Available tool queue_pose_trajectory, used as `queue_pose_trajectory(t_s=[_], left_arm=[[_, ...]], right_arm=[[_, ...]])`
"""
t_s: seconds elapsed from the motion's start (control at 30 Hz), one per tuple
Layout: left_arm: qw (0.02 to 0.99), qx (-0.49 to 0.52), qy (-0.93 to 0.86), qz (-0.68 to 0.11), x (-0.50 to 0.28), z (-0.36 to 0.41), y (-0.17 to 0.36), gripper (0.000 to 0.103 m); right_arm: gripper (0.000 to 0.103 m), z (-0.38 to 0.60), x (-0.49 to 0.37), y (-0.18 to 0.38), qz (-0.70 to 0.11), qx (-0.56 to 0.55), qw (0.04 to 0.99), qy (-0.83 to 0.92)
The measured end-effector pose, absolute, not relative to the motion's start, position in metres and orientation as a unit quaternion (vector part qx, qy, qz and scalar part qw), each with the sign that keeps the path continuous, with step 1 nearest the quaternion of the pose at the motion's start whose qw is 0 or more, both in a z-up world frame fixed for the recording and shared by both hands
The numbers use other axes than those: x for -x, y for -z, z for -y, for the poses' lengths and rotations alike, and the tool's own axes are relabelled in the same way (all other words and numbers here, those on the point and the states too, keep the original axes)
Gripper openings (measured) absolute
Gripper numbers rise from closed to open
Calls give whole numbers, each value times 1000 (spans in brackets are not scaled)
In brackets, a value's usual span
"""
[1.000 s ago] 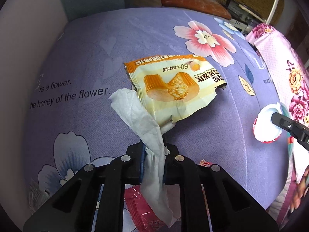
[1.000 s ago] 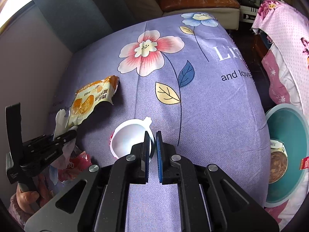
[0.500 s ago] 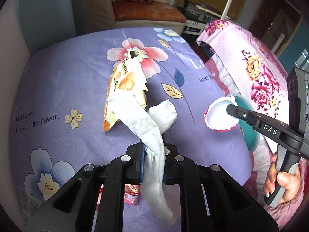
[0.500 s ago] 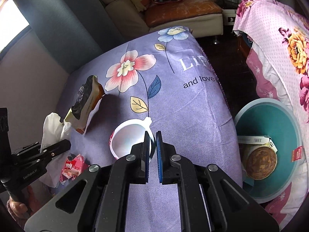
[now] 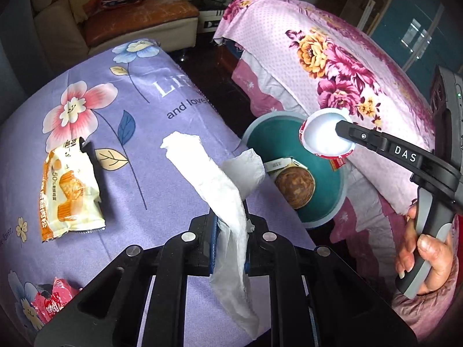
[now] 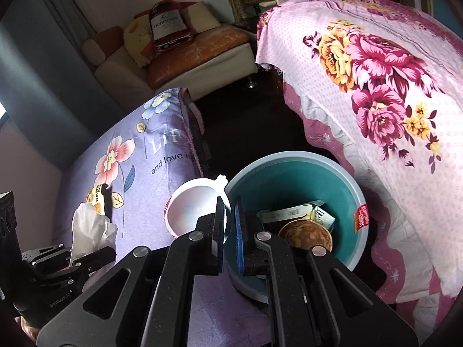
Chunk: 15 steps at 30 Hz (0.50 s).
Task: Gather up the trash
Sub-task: 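Carry the tissue and yogurt cup over the teal bin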
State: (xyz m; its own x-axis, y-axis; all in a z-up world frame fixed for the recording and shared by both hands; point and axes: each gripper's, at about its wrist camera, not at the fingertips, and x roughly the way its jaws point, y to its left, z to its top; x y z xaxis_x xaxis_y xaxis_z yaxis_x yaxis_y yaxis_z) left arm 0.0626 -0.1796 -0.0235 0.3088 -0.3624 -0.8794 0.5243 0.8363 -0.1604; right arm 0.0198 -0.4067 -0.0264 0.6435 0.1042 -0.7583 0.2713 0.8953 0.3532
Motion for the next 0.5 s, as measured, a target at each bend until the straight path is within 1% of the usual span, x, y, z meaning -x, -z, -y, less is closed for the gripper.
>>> queue_pose_trajectory(t_s=[0.27,0.5], left_arm=[[793,-102,299,-521,-61,249,33,14],[786,-119,293,-532,-64,275,47,14]], right_arm=[[7,456,1,46,-429,-237,868,84],[7,472,5,58,-433,-244,863,92]])
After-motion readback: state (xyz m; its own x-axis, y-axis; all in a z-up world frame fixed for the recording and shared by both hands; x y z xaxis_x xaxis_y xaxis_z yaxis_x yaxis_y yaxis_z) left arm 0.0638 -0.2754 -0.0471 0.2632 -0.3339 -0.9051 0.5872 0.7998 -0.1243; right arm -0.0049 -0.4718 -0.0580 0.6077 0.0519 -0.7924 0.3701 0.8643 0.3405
